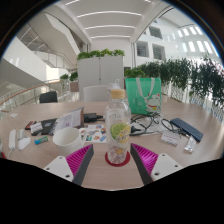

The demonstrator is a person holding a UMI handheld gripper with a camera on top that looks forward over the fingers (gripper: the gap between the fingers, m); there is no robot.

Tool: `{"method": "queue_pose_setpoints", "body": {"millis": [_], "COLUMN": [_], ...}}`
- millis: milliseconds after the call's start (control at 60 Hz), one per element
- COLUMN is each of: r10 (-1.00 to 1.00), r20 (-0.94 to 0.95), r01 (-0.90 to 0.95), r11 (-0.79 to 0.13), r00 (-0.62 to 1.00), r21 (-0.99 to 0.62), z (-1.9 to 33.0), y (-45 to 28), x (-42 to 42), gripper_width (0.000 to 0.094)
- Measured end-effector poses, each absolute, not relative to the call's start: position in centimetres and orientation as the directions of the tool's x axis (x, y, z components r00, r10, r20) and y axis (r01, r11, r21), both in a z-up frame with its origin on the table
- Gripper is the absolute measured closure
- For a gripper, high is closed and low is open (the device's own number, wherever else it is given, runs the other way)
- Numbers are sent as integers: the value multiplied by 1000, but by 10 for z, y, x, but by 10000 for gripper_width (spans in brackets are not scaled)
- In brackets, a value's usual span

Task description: Pour water

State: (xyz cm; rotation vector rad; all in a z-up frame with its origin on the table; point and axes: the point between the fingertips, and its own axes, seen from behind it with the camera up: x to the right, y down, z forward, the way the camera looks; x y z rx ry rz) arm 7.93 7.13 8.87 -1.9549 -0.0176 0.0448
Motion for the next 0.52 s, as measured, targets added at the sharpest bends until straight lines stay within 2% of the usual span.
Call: {"method": "queue_pose_setpoints", "body": {"millis": [267, 400, 517], "r10": [-42, -132, -153], "r20": [-7, -98, -120], "r01": [-22, -143, -167], "r11": [-378, -396, -343], "r00": [999, 986, 981], "r21": [-925, -907, -925], "z": [168, 200, 240], "y": [-77, -137, -181], "x": [60, 38, 16], "gripper_width": [96, 97, 98]}}
